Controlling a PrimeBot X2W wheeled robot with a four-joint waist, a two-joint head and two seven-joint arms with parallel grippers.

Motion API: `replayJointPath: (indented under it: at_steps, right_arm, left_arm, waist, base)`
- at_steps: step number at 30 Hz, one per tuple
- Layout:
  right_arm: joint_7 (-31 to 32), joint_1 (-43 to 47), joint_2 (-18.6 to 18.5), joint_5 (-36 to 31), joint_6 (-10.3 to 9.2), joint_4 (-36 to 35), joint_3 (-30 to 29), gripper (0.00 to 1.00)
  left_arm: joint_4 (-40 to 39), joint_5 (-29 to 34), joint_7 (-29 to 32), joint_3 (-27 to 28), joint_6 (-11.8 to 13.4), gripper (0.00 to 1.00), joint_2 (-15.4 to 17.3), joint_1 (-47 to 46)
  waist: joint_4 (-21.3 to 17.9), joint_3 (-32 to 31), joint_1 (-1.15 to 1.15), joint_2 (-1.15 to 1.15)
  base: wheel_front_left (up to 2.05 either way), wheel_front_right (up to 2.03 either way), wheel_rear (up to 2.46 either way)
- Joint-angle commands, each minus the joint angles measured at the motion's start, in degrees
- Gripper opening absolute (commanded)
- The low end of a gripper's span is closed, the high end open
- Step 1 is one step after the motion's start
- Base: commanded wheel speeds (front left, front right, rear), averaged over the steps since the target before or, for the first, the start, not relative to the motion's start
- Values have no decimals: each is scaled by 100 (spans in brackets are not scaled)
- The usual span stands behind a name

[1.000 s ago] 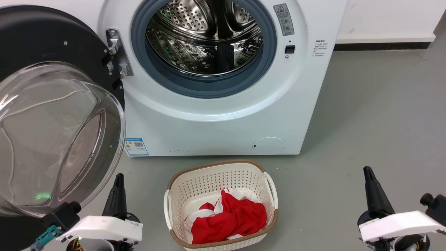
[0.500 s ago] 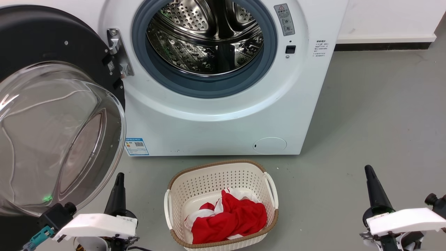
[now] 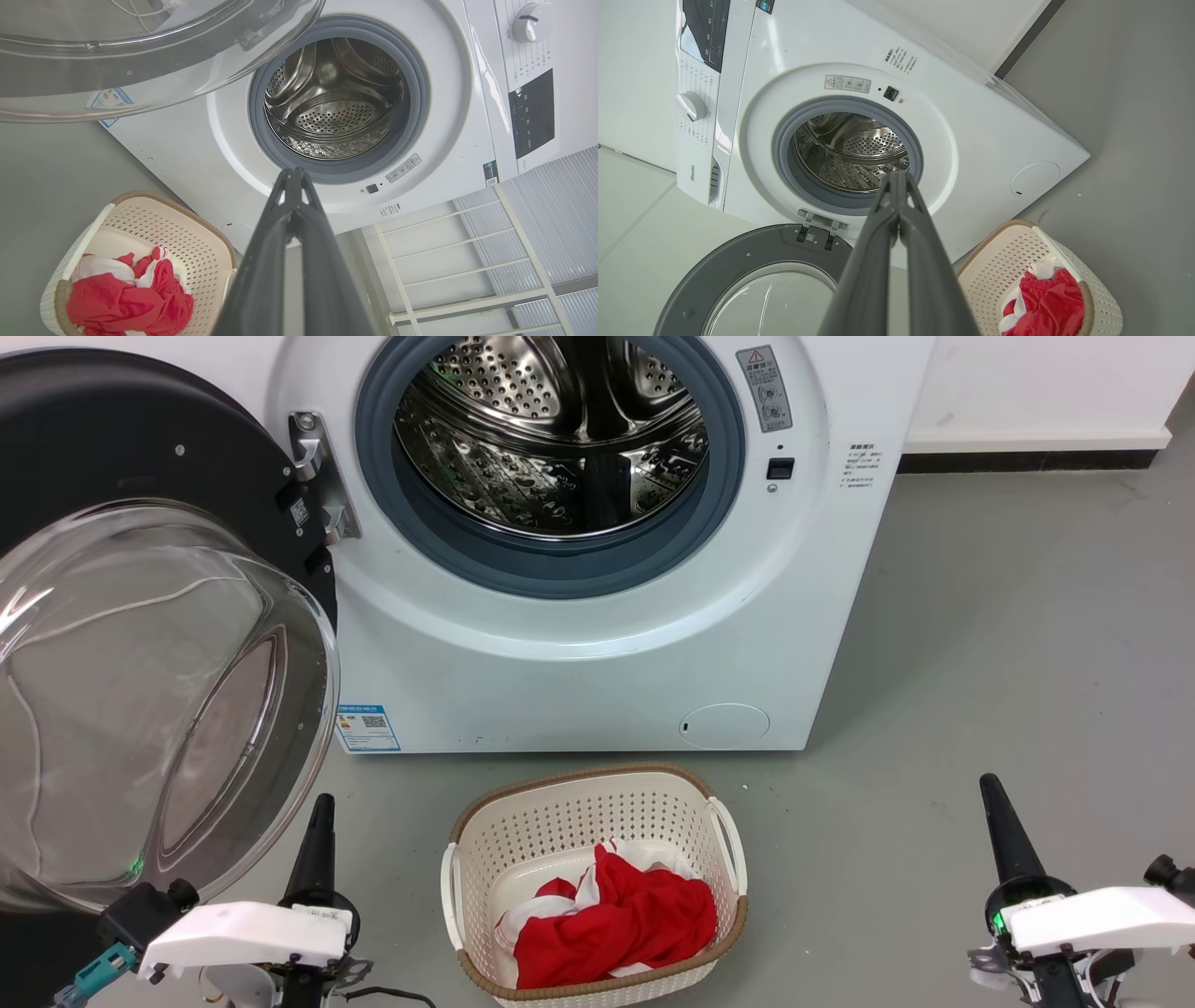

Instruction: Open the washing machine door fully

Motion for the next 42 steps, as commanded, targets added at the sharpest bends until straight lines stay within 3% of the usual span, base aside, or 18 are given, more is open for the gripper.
replayJointPath:
  at_steps: [1,42]
  right_arm:
    - [47,-151,-36,195,0,-14,-24,0]
    - [547,-352,1,2327,-1,284,-216,0]
  left_arm:
    - [-20,-198,61,30,-36,0,11,-132]
    - [176,-2410,609,146,-128,0,9,-259]
  waist:
    - [2,0,0,0]
    - [39,0,0,0]
  base:
    - [0,0,0]
    - [0,0,0]
